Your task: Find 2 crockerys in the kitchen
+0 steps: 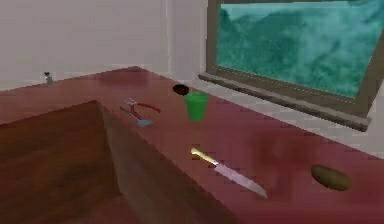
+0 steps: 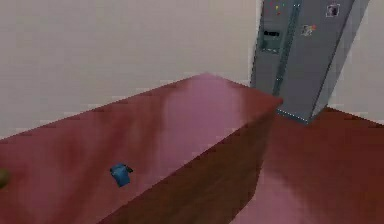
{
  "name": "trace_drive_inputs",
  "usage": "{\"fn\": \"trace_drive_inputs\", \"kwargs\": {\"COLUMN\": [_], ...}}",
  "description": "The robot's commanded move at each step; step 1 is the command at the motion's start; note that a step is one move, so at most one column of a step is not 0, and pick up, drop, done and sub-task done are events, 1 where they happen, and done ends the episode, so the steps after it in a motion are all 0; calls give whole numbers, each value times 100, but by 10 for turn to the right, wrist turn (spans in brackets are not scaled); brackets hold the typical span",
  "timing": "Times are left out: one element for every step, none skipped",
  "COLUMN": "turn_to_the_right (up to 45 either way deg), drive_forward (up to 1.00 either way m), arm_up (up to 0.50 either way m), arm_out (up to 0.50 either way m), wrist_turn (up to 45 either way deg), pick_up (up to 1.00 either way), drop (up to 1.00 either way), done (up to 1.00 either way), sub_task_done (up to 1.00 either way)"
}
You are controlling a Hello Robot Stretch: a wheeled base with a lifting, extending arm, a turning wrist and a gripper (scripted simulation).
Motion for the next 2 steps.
{"fn": "trace_drive_inputs", "kwargs": {"turn_to_the_right": [0,-450], "drive_forward": [0,0], "arm_up": [0,0], "arm_out": [0,0], "wrist_turn": [0,0], "pick_up": [0,0], "drop": [0,0], "done": [0,0], "sub_task_done": [100,0]}}
